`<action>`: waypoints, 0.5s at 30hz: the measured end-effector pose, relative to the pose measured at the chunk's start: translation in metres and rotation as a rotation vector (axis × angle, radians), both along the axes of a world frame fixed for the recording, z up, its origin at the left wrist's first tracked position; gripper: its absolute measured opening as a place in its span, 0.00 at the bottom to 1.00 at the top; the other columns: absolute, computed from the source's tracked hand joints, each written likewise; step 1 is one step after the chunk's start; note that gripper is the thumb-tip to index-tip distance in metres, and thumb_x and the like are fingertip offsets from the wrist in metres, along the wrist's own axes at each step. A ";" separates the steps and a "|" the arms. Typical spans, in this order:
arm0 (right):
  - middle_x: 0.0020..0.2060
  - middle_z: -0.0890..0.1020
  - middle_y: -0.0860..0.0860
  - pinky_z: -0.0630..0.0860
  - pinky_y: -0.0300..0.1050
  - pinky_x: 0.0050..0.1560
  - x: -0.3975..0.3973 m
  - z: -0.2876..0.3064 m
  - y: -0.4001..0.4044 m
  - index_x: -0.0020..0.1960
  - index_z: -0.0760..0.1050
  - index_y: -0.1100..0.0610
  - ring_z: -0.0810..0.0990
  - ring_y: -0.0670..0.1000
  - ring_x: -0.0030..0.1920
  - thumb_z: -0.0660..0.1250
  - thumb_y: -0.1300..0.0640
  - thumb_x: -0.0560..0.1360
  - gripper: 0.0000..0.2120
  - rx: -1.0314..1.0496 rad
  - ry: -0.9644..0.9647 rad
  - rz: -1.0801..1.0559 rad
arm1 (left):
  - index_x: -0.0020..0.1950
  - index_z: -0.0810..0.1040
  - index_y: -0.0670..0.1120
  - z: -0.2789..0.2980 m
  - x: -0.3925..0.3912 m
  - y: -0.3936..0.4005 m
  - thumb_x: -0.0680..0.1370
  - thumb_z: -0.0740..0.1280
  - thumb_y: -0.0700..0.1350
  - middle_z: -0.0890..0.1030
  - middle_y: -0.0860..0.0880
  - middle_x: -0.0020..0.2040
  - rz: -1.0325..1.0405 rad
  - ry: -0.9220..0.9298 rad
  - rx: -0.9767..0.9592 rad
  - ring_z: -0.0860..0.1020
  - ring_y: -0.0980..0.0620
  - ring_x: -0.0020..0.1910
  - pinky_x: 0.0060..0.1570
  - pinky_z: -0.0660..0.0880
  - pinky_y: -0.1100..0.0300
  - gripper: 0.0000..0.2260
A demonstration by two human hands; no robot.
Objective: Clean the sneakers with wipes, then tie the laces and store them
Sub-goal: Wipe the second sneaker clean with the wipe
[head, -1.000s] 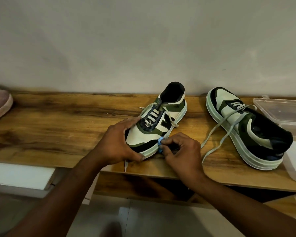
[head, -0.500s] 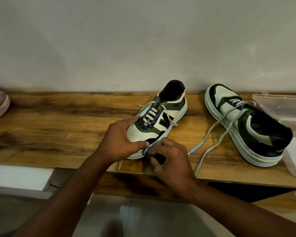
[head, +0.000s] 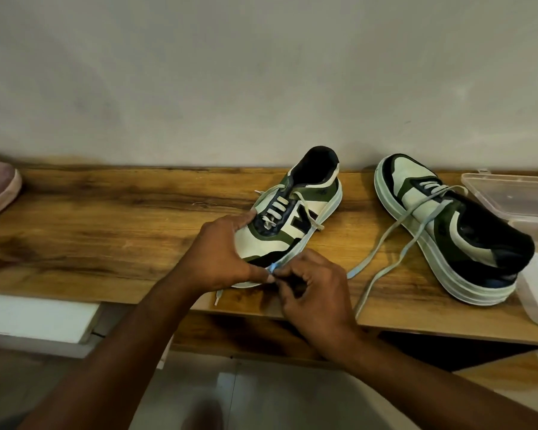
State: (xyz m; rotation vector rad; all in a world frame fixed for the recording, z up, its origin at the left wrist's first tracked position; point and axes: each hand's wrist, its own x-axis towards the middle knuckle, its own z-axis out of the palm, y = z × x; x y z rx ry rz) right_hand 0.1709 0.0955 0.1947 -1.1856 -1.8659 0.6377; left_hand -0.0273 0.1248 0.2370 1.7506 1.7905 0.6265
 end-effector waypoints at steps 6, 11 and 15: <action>0.41 0.84 0.42 0.80 0.32 0.45 0.015 0.005 0.031 0.45 0.87 0.52 0.82 0.38 0.41 0.79 0.65 0.69 0.10 -0.098 0.058 -0.130 | 0.82 0.62 0.54 -0.001 0.010 -0.006 0.54 0.86 0.58 0.72 0.54 0.76 -0.007 0.163 0.079 0.69 0.55 0.73 0.70 0.69 0.59 0.60; 0.44 0.86 0.42 0.82 0.39 0.51 0.026 0.012 0.050 0.49 0.87 0.52 0.83 0.37 0.45 0.78 0.64 0.71 0.10 -0.099 0.130 -0.231 | 0.79 0.69 0.54 0.003 0.003 -0.004 0.48 0.85 0.60 0.78 0.60 0.68 0.016 0.015 0.027 0.77 0.60 0.64 0.64 0.78 0.57 0.60; 0.46 0.84 0.46 0.80 0.32 0.47 0.008 0.017 0.018 0.52 0.87 0.56 0.82 0.40 0.45 0.78 0.65 0.71 0.12 0.070 0.073 -0.090 | 0.76 0.74 0.53 0.003 -0.004 0.000 0.45 0.85 0.63 0.81 0.61 0.65 0.061 -0.113 0.007 0.79 0.61 0.62 0.63 0.80 0.54 0.59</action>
